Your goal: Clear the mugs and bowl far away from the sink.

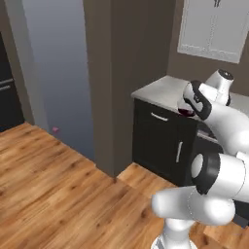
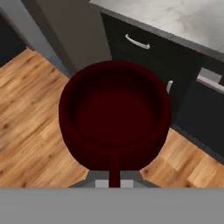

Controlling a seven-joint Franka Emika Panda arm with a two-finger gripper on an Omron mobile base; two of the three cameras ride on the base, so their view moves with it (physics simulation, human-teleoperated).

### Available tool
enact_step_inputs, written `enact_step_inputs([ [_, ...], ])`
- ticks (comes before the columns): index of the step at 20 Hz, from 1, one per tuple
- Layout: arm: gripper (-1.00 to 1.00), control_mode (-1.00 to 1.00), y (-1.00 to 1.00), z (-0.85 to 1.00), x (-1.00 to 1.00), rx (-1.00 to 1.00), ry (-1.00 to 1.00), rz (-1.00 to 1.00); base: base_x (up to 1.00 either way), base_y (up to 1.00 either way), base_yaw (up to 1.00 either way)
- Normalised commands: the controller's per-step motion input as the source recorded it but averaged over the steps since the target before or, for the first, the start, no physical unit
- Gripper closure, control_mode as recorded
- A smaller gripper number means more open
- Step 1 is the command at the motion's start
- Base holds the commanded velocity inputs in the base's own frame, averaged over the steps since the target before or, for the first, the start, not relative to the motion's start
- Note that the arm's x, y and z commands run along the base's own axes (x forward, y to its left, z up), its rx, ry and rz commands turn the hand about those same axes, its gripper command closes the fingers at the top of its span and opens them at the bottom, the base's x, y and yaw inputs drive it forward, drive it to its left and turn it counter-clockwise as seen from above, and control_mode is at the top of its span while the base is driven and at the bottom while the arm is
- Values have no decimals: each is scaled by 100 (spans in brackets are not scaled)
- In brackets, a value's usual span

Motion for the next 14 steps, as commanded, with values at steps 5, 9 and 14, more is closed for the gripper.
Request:
enact_step_inputs([
  [5,100,100,0,0,0,0,0,0,-2,0,93],
  [9,100,100,0,0,0,0,0,0,-17,0,97],
  [14,100,100,0,0,0,0,0,0,-14,0,96],
])
